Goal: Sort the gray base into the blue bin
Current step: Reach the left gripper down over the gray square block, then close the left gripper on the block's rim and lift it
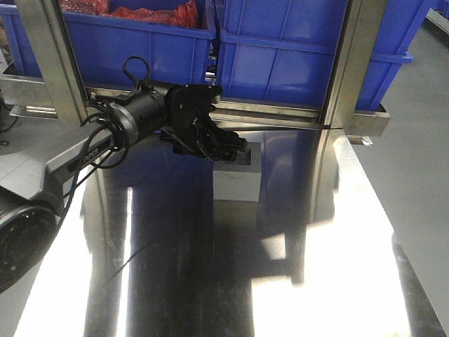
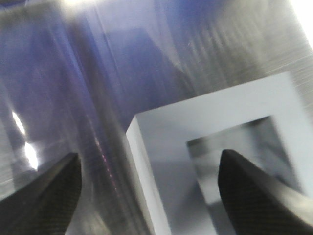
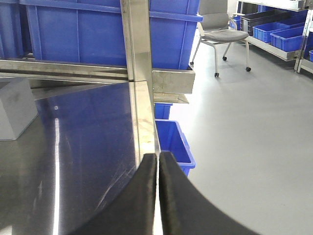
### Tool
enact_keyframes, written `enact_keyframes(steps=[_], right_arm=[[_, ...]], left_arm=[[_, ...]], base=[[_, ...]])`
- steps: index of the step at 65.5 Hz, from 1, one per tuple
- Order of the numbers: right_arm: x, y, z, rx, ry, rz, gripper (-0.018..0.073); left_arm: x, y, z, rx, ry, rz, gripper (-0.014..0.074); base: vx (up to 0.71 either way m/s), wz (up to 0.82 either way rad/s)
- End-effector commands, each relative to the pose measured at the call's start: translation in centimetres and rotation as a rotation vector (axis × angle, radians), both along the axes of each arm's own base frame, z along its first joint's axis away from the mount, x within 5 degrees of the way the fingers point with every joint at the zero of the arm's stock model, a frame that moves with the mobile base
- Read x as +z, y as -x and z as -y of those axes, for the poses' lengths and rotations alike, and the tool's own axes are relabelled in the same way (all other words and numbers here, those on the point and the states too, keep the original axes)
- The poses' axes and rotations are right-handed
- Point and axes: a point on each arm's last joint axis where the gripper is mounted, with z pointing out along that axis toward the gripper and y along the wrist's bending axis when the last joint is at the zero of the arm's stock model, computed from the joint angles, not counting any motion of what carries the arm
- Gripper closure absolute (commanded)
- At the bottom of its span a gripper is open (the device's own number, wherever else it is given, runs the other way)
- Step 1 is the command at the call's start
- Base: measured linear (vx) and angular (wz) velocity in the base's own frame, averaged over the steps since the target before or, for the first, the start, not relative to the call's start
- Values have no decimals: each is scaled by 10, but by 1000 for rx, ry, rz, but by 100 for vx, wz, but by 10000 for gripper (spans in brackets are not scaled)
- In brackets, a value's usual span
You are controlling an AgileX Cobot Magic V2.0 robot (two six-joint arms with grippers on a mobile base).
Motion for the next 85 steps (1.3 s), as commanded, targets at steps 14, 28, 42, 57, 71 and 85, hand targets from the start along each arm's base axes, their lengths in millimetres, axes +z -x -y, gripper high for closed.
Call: enact_keyframes(steps=[14,28,42,57,71,85], right_arm=[[8,-1,0,0,19,79,564],[8,-1,0,0,19,79,564],[8,-1,0,0,19,79,564],[8,-1,0,0,19,79,564],[8,-1,0,0,19,79,564],[8,-1,0,0,19,79,564]], left_arm=[[31,-2,5,13,75,104,39],[27,-1,5,12,74,69,157],[25,2,4,4,57,37,489],[29,2,4,4,62,47,604],[70,6,1,5,107,173,604],[123,17,-6,4,168,323,604]], base=[[0,0],[0,0],[0,0],[0,0],[0,0],[0,0]])
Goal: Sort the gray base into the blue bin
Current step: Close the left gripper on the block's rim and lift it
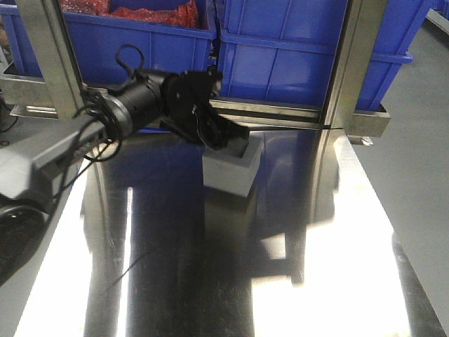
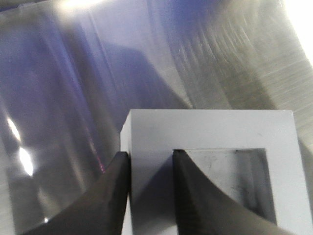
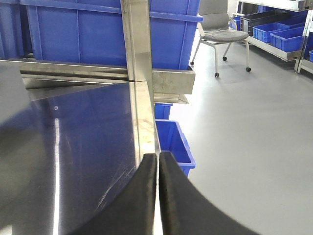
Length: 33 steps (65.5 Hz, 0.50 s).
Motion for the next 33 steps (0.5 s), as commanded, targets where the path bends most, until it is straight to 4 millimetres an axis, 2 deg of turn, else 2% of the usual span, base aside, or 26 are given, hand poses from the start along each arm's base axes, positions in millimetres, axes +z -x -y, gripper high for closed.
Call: enact_keyframes(steps=[1,11,21,33], right_arm=[[8,-1,0,0,19,79,564],[8,-1,0,0,19,79,564],[8,-1,0,0,19,79,564],[8,-1,0,0,19,79,564]], left_arm=[[88,13,-7,10,130,247,604],[120,23,-15,4,123,345,604],[142,38,-25,9,113,443,604],[148,74,-43,24,147,518,604]], base=[[0,0],[0,0],[0,0],[0,0]])
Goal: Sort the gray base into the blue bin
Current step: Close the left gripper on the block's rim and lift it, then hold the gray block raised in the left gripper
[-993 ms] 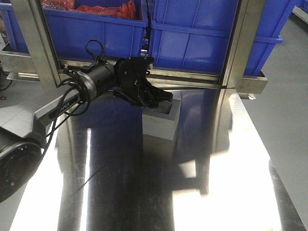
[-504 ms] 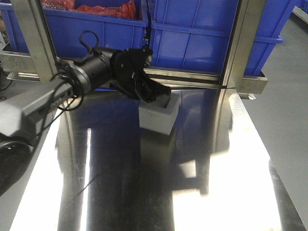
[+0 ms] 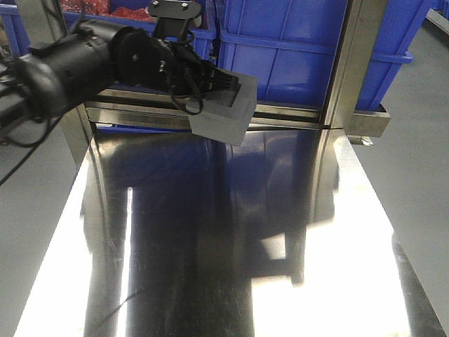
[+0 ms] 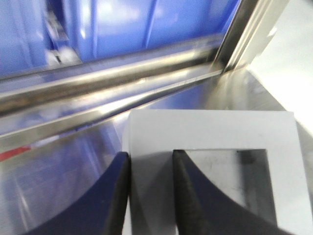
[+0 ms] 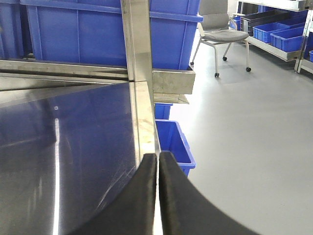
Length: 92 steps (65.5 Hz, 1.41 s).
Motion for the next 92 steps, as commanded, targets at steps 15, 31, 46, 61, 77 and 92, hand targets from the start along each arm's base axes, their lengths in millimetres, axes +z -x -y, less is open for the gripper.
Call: enact_keyframes(steps=[15,31,46,61,77,92], right_arm=[[8,-1,0,0,19,79,564],[8,-1,0,0,19,79,564],[8,-1,0,0,19,79,564],[8,-1,0,0,19,79,564],[8,-1,0,0,19,79,564],[8,-1,0,0,19,79,564]], left_arm=[[50,90,-46,20,149,299,604],[44,159,-81,30,192,373,604],[34,218,-110,35,233,452,604],[21,266,-135,39,282,550,604],[16,300,-152,38,320,622,604],[20,308,-155,38,334,649,604]], base=[[0,0],[0,0],[0,0],[0,0],[0,0],[0,0]])
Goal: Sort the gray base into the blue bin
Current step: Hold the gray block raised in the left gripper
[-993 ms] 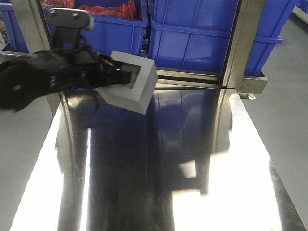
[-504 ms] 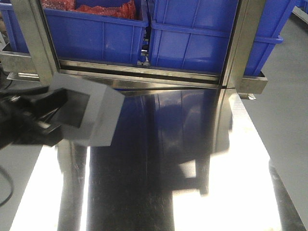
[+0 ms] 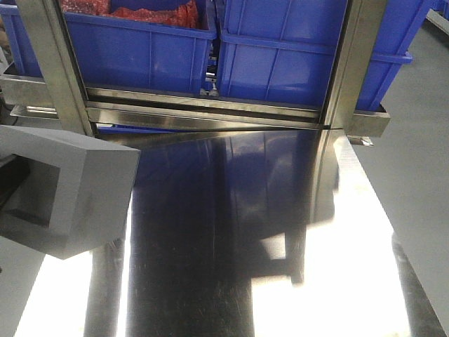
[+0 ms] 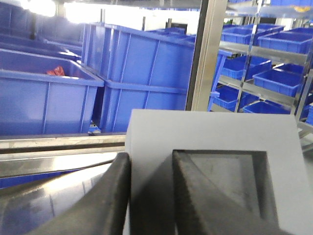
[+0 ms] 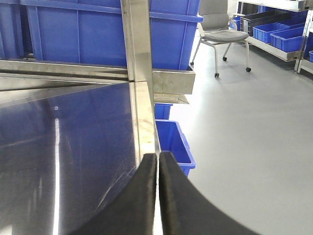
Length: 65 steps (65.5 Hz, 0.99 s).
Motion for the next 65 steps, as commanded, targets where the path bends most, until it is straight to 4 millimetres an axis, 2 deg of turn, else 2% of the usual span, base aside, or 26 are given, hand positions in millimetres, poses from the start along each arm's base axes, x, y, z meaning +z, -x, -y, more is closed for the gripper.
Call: enact_keyframes(steps=[1,65], right_arm=[[8,-1,0,0,19,79,564],[8,-1,0,0,19,79,564]], left_arm=[[21,2,-1,4,80,122,604],[21,2,-1,3,78,119,604]], base=[[0,0],[0,0]])
